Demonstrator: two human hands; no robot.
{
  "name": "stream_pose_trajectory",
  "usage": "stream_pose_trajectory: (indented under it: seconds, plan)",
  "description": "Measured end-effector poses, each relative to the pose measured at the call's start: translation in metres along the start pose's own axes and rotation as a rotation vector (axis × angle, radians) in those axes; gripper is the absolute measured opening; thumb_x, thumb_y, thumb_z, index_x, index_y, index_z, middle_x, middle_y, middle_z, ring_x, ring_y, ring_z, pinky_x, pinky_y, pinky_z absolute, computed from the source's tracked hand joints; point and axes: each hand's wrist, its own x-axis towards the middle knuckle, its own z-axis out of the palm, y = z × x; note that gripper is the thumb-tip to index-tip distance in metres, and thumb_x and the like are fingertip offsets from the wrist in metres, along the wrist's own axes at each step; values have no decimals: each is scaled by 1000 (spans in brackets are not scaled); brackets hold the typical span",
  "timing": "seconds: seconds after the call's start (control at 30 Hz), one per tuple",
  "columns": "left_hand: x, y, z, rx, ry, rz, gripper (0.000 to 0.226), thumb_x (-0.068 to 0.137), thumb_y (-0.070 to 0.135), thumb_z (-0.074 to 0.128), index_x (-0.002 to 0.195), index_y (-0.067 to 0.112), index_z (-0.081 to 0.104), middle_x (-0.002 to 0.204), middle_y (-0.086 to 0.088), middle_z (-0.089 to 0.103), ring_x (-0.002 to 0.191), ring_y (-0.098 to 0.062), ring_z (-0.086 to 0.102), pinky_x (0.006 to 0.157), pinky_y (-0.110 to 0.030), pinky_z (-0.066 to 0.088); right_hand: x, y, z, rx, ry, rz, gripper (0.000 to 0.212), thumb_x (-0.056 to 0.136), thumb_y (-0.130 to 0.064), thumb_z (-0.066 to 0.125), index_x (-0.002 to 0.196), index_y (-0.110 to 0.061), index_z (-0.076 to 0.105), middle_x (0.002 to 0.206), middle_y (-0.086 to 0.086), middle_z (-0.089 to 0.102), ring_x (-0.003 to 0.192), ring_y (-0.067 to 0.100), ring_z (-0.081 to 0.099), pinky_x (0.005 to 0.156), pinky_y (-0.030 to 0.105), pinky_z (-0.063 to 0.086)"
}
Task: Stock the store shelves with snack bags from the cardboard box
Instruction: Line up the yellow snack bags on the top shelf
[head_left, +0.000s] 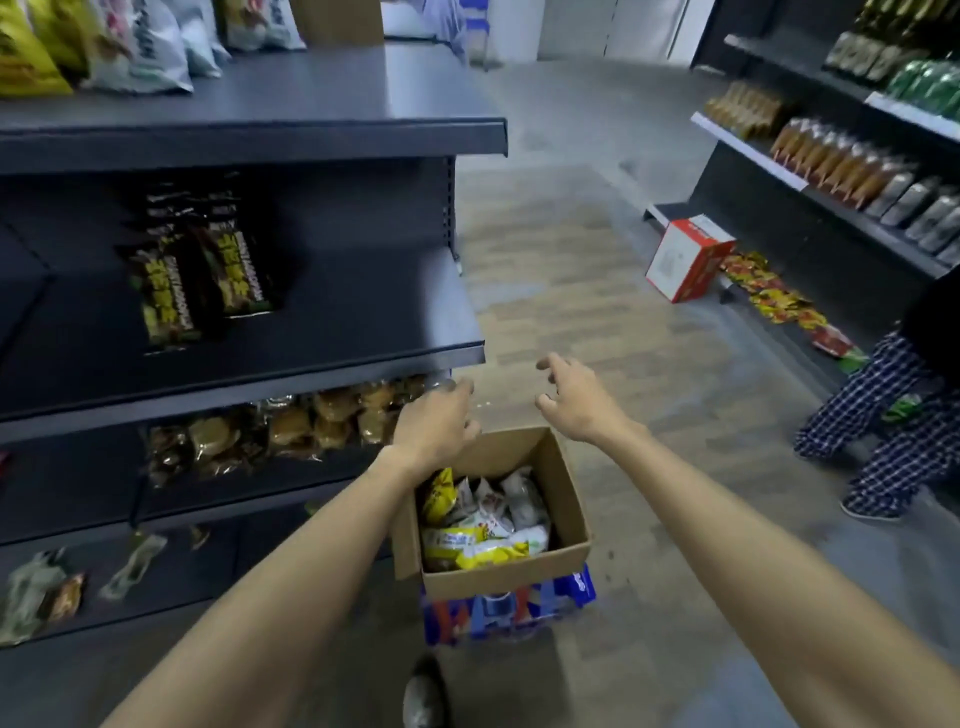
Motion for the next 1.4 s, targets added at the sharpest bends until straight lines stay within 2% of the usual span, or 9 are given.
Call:
stream_pose_trajectory:
  seconds: [0.1, 0.27, 0.4, 0.53, 0.67, 0.77, 0.97, 1.17, 1.4]
  plan:
    - [-2, -11, 40, -50, -84, -41, 42, 87, 26, 50, 127, 14, 44, 108, -9, 57, 89, -32, 60, 71, -45, 53, -1, 24, 36, -11, -77, 81, 44, 90, -22, 57, 132, -12, 49, 126, 16, 56, 120, 33, 50, 100, 39, 41]
    - [-6, -32, 97, -94, -162, -80, 17, 84, 29, 53, 86, 18, 40, 79, -2, 48, 67, -25, 51, 55, -36, 44, -8, 52, 91, -10, -215, 222, 41, 88, -24, 59, 125, -9, 51, 121, 19, 60, 114, 35, 55, 93, 39, 47]
    - [-6, -48, 136, -138, -177, -99, 19, 85, 24, 52, 79, 16, 36, 70, 2, 37, 66, -22, 43, 63, -38, 41, -15, 71, 131, -4, -290, 298, 40, 89, -24, 60, 125, -8, 52, 120, 18, 59, 114, 35, 54, 91, 37, 45]
    - [-4, -63, 181, -200, -243, -208, 18, 86, 25, 56, 91, 19, 40, 87, 0, 42, 80, -25, 52, 58, -32, 35, -18, 90, 172, -6, -353, 382, 37, 90, -25, 59, 122, -9, 52, 118, 16, 53, 110, 35, 53, 91, 39, 45]
    - [1, -74, 220, -143, -400, -240, 40, 88, 25, 60, 125, 15, 48, 115, -7, 55, 105, -29, 56, 71, -33, 41, -16, 107, 203, -14, -464, 392, 44, 90, -27, 61, 132, -16, 50, 125, 14, 53, 115, 33, 54, 94, 37, 44]
    - [6, -80, 250, -118, -569, -304, 47, 86, 23, 60, 131, 16, 47, 125, -9, 55, 112, -30, 55, 79, -35, 45, -5, 121, 229, -41, -567, 387, 44, 87, -24, 63, 129, -22, 52, 127, 12, 55, 115, 31, 55, 91, 36, 46]
    - [19, -80, 308, -160, -831, -482, 72, 74, 50, 76, 130, 15, 48, 132, -9, 47, 120, -27, 49, 92, -35, 44, 15, 147, 279, -137, -682, 447, 49, 85, -16, 58, 131, -29, 47, 133, 10, 54, 118, 32, 56, 92, 38, 46]
    - [27, -87, 335, -189, -728, -547, 61, 67, 33, 82, 116, 16, 49, 118, -11, 52, 105, -29, 53, 77, -32, 44, 41, 171, 300, -80, -659, 413, 58, 82, -28, 69, 135, -29, 45, 134, 9, 53, 120, 32, 54, 93, 39, 47]
    - [48, -88, 342, -272, -215, -684, 57, 74, 39, 80, 112, 7, 53, 118, -13, 57, 108, -32, 56, 84, -37, 45, 58, 180, 307, -99, -360, 302, 43, 91, -33, 63, 125, -15, 45, 125, 12, 44, 105, 39, 57, 79, 43, 45]
